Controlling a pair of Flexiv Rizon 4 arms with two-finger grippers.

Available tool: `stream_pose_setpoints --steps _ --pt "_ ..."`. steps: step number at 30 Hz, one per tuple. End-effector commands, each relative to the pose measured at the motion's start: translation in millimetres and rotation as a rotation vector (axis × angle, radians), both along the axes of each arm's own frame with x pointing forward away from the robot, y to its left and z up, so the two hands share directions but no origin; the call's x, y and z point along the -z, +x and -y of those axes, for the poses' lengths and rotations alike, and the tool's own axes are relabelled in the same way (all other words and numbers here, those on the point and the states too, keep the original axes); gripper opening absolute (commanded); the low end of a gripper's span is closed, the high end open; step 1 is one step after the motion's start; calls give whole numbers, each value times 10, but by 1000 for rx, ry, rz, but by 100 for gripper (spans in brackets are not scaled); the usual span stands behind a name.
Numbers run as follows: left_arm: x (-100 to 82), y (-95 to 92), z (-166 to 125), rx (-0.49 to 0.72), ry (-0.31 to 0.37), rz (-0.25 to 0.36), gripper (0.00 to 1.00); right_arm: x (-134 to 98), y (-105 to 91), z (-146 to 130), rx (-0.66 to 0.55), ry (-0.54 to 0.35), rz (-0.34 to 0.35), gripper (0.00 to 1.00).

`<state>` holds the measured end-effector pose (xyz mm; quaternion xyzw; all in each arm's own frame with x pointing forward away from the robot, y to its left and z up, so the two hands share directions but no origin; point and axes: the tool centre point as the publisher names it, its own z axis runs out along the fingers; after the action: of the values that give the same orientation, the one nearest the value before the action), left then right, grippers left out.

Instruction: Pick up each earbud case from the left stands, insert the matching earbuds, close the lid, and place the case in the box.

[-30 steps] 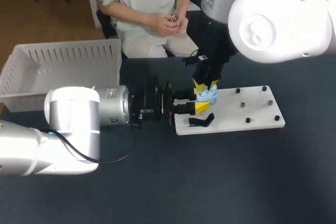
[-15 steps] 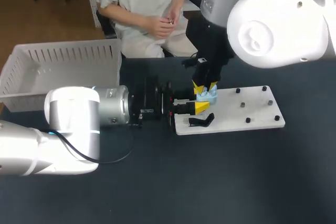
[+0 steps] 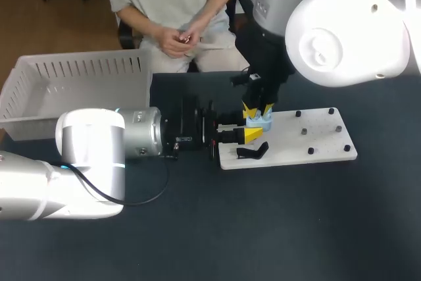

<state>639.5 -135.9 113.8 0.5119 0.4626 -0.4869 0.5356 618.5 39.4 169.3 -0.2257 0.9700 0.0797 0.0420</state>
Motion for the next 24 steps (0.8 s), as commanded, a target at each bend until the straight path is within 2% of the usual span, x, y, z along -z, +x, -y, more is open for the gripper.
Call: stream_pose_setpoints --steps 1,24 --pt "4 -5 1 -3 -2 2 0 14 5 -2 1 1 0 0" --pt "4 -5 1 -3 -2 2 0 48 29 -9 5 -2 -4 0"
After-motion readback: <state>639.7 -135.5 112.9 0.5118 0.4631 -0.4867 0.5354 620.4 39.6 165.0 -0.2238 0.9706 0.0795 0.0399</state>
